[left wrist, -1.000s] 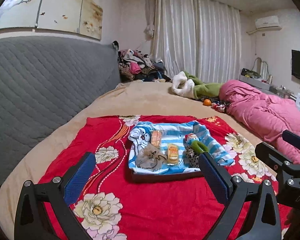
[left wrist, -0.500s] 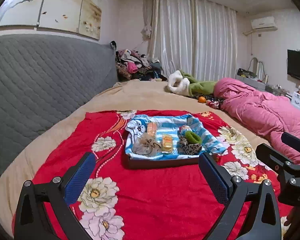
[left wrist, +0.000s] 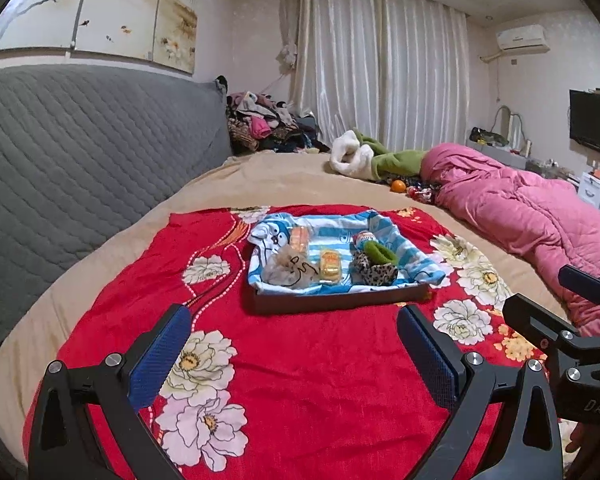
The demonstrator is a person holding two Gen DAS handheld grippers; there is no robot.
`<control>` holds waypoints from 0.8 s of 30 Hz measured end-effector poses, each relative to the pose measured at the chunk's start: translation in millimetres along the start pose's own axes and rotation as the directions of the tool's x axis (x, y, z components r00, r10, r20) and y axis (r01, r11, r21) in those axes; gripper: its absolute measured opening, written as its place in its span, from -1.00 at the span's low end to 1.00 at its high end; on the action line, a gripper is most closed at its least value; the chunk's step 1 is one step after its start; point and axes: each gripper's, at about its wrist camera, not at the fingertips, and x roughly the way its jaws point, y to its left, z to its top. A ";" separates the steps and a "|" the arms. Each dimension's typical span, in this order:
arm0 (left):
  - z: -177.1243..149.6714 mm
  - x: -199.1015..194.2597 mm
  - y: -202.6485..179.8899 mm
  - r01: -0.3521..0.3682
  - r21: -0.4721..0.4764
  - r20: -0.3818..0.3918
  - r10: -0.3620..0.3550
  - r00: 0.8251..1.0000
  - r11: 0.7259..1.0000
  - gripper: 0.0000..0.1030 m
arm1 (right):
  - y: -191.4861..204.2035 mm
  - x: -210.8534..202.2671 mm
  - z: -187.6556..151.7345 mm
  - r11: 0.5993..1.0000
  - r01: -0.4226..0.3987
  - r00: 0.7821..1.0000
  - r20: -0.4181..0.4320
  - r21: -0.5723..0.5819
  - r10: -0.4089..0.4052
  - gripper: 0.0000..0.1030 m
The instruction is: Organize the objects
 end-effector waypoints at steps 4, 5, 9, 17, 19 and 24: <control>-5.1 -1.0 -1.2 0.006 -0.003 -0.006 -0.006 1.000 1.000 0.99 | 0.3 -1.1 -5.7 1.000 0.005 1.000 -0.008 -0.003 -0.005 0.97; -6.3 -1.5 -1.4 0.007 -0.005 -0.007 -0.007 1.000 1.000 0.99 | 0.7 -1.0 -7.8 1.000 0.008 1.000 -0.012 -0.007 -0.008 0.97; -10.3 -0.9 -2.2 0.006 -0.001 -0.014 -0.006 1.000 1.000 0.99 | -0.3 0.0 -14.7 1.000 0.010 1.000 -0.021 -0.008 -0.010 0.98; -23.1 9.0 -4.5 0.006 0.000 -0.042 -0.006 0.999 1.000 0.99 | -3.5 6.8 -29.1 1.000 0.017 0.999 -0.049 -0.004 -0.017 0.97; -26.8 11.2 -5.0 0.004 0.002 -0.046 -0.003 0.999 1.000 0.99 | -4.6 9.7 -32.2 1.000 0.017 0.998 -0.058 -0.002 -0.017 0.98; -35.6 19.7 -4.7 0.008 -0.005 -0.074 -0.008 0.997 1.000 0.99 | -6.7 16.9 -39.8 1.000 0.021 0.997 -0.077 0.002 -0.021 0.98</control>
